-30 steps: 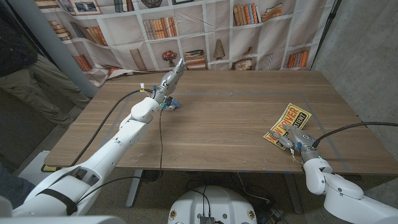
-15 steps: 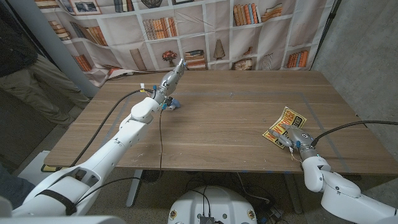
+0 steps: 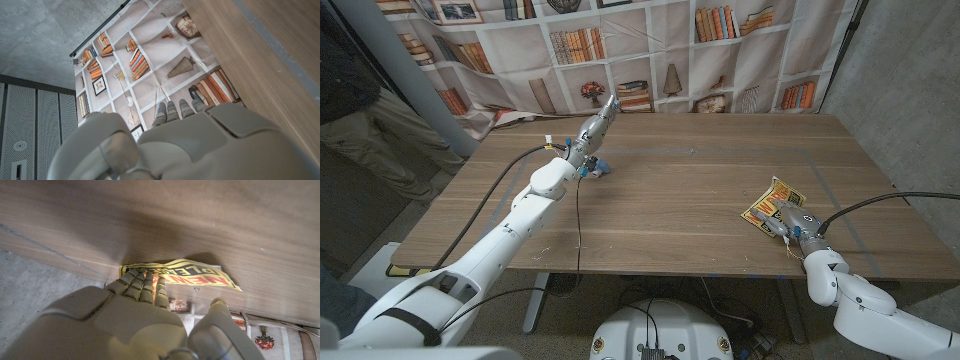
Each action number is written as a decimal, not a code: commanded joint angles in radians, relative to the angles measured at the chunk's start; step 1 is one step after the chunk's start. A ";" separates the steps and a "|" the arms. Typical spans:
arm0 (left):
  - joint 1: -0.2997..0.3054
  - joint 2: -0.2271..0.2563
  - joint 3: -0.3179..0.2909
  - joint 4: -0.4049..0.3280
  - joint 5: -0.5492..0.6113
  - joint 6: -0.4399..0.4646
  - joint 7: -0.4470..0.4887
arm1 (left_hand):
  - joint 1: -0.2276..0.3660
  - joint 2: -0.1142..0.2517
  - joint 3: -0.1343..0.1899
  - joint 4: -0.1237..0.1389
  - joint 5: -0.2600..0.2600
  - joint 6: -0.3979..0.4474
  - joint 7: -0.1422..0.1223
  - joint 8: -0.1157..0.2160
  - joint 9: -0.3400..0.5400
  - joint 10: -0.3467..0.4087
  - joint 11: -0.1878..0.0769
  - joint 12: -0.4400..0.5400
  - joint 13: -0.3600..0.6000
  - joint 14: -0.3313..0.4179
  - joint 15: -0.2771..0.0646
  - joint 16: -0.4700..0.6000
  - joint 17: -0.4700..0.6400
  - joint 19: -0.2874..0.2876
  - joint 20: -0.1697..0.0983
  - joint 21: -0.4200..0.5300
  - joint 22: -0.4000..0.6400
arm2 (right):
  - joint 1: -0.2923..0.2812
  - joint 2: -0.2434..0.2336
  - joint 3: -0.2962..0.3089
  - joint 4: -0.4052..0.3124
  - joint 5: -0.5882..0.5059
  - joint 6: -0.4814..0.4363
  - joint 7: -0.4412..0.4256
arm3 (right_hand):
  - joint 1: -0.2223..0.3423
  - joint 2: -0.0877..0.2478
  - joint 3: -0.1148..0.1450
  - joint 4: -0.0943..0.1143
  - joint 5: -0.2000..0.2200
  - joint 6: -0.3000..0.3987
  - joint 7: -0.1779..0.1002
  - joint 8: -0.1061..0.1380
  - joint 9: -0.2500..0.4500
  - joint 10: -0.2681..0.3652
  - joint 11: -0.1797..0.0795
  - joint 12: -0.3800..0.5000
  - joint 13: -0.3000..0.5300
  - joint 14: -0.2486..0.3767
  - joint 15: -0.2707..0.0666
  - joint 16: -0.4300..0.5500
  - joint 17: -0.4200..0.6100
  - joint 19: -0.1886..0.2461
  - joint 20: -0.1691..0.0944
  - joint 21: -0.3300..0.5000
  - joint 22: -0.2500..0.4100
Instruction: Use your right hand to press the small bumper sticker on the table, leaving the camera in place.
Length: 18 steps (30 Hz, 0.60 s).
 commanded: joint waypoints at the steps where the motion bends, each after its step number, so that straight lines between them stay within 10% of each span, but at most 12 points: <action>1: 0.003 -0.001 0.003 -0.006 0.000 0.003 0.002 | 0.004 0.001 0.005 -0.003 -0.004 -0.006 -0.002 -0.003 0.002 -0.004 -0.007 0.002 0.002 -0.009 -0.001 -0.002 0.000 -0.018 -0.002 -0.002 0.003 | 0.028 -0.009 -0.054 0.017 0.024 -0.015 0.056 | -0.007 -0.003 -0.008 0.002 0.005 0.041 -0.007 0.016 0.004 0.011 0.000 0.008 0.004 -0.001 0.000 0.002 0.004 0.003 -0.043 0.008 0.004; 18: 0.001 -0.004 0.007 -0.005 0.001 0.006 0.004 | 0.005 0.001 0.006 -0.002 -0.006 -0.007 -0.002 -0.004 0.002 -0.005 -0.006 0.002 0.002 -0.011 -0.001 -0.002 0.000 -0.018 -0.002 -0.001 0.003 | -0.019 -0.031 0.013 -0.042 0.031 -0.028 -0.050 | -0.009 0.000 -0.008 0.005 0.006 0.054 -0.014 0.015 0.004 0.021 -0.003 0.013 0.004 0.004 0.000 0.004 0.004 0.006 -0.043 0.010 0.004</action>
